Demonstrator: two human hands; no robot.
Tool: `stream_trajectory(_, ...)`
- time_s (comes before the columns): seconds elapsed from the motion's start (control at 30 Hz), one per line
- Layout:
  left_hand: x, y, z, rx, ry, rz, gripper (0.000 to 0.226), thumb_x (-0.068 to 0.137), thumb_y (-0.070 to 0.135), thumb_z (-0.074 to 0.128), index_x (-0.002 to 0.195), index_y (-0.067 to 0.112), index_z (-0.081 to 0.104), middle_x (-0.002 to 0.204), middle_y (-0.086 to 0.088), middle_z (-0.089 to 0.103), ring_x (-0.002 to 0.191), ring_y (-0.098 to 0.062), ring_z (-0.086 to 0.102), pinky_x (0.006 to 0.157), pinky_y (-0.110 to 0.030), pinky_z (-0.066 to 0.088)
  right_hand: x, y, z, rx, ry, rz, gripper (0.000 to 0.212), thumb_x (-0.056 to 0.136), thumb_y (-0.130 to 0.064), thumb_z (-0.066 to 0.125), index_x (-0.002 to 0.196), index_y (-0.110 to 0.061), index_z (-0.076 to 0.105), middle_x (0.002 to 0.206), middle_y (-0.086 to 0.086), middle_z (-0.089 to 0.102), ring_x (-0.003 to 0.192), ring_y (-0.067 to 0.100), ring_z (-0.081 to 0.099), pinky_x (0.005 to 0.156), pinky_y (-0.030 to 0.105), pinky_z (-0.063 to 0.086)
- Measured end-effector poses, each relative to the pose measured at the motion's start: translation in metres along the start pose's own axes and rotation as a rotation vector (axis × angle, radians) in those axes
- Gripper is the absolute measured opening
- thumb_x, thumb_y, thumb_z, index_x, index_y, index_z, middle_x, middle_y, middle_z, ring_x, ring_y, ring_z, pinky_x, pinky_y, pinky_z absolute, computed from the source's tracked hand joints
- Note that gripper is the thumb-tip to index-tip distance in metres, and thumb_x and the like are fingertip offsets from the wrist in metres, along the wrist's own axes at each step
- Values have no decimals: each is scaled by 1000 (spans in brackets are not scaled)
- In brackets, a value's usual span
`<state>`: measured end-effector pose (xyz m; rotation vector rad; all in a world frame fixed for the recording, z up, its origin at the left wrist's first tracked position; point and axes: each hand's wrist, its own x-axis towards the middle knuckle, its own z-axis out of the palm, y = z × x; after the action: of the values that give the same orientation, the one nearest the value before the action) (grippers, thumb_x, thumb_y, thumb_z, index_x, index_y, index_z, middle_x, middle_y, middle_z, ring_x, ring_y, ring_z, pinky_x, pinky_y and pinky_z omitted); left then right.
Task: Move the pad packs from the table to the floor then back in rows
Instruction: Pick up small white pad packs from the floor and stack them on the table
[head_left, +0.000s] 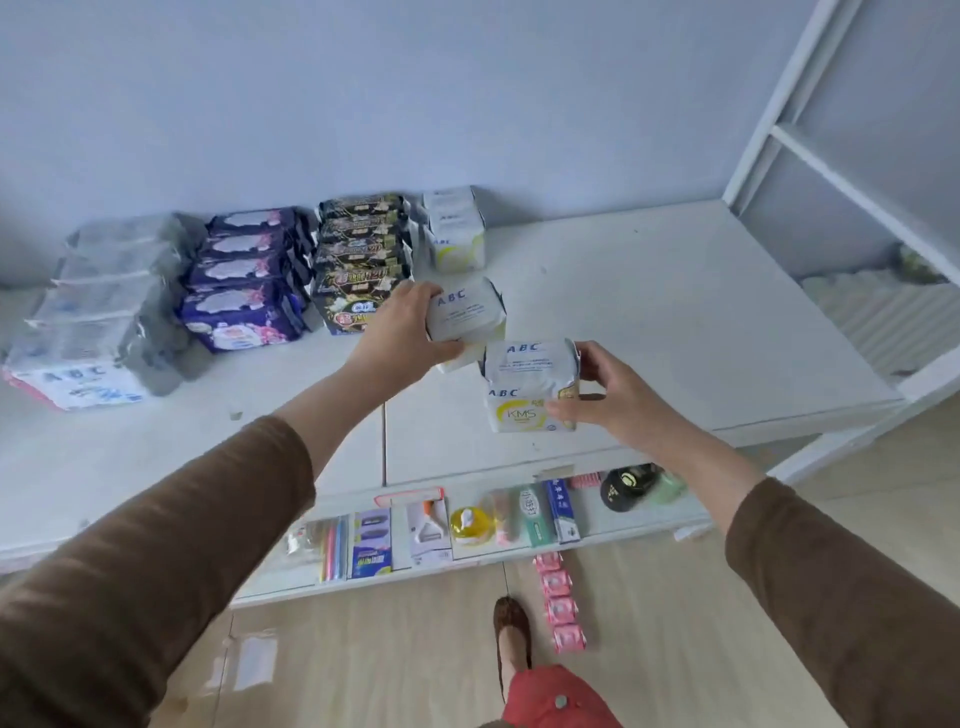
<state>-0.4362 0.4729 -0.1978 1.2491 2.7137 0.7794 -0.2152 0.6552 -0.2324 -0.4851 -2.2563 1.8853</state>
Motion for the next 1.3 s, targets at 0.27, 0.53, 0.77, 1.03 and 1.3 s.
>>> stream_trajectory(0.27, 126, -18, 16, 445, -33, 29, 71, 74, 57, 74, 133, 23, 53, 121, -1, 57, 117, -26, 47, 96, -43, 42, 98, 15, -16, -14, -36, 20, 57, 70, -23, 87, 120, -28, 60, 119, -3, 65, 116, 16, 60, 89, 49, 58)
stream_trajectory(0.53, 175, -40, 36, 589, -83, 32, 69, 77, 62, 68, 134, 28, 49, 122, 3, 59, 120, -24, 45, 96, -42, 36, 143, 24, -5, -45, -52, 35, 59, 71, -23, 86, 123, -30, 57, 118, -13, 65, 117, 9, 60, 99, 49, 53)
stream_trajectory(0.77, 187, -53, 45, 554, -70, 44, 58, 76, 64, 66, 120, 32, 48, 107, 0, 60, 109, -27, 47, 90, -43, 37, 167, 33, -2, -50, -19, 43, 62, 76, -13, 84, 130, -19, 53, 122, -9, 64, 119, 5, 58, 99, 32, 52)
stream_trajectory(1.03, 171, -46, 14, 476, -99, 16, 61, 83, 37, 67, 139, 31, 45, 128, -2, 50, 122, -27, 42, 103, -46, 35, 200, 34, 4, -94, 12, 36, 58, 79, -5, 81, 127, -15, 51, 123, -4, 61, 123, 12, 56, 100, 36, 51)
stream_trajectory(1.3, 105, -38, -5, 404, -4, -17, 38, 89, 35, 58, 127, 28, 59, 126, 4, 55, 117, -22, 46, 98, -40, 38, 213, 29, 12, -232, 105, 10, 48, 76, -16, 76, 108, -45, 57, 104, -33, 63, 100, -13, 60, 82, 22, 51)
